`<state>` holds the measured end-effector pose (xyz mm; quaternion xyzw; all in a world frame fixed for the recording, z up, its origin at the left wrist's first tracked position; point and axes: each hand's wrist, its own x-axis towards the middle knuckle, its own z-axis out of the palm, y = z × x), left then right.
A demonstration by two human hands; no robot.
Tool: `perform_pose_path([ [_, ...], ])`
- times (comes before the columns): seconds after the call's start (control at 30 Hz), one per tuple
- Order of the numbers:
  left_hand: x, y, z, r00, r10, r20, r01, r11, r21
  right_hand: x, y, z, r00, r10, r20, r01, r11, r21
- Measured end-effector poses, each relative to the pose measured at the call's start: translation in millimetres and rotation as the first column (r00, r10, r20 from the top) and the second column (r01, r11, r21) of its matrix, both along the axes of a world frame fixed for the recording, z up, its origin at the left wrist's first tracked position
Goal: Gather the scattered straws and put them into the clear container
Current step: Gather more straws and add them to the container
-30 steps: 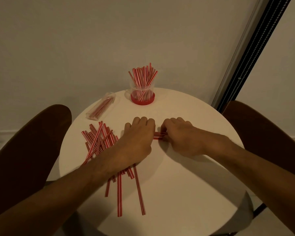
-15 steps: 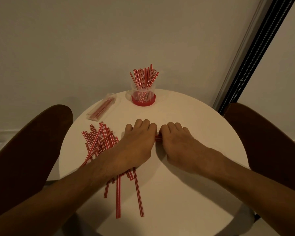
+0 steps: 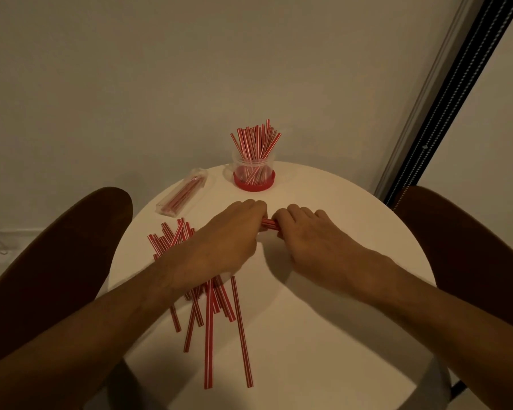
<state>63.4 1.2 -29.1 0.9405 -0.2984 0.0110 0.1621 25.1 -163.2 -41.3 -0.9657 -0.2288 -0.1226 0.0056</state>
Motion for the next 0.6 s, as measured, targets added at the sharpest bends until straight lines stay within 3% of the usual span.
perform_pose_path([
  [0.23, 18, 4, 26, 0.992, 0.012, -0.128, -0.038, 0.979, -0.199, 35, 10, 12, 0.995, 0.030, -0.096, -0.013, 0.984, 0.180],
  [0.37, 46, 21, 34, 0.964, 0.121, -0.235, -0.222, 0.851, -0.475, 63, 6, 28, 0.994, 0.016, -0.110, 0.034, 0.900, 0.435],
  [0.43, 61, 25, 31, 0.913, 0.194, -0.358, -0.378, 0.732, -0.567, 79, 2, 38, 0.983, -0.023, -0.183, 0.139, 0.746, 0.651],
  [0.5, 74, 24, 25, 0.858, 0.213, -0.467, -0.482, 0.650, -0.588, 97, 0, 48, 0.950, 0.000, -0.312, 0.277, 0.456, 0.846],
  [0.6, 90, 14, 8, 0.812, 0.200, -0.547, -0.540, 0.614, -0.576, 124, -2, 65, 0.917, 0.153, -0.370, 0.364, 0.064, 0.929],
])
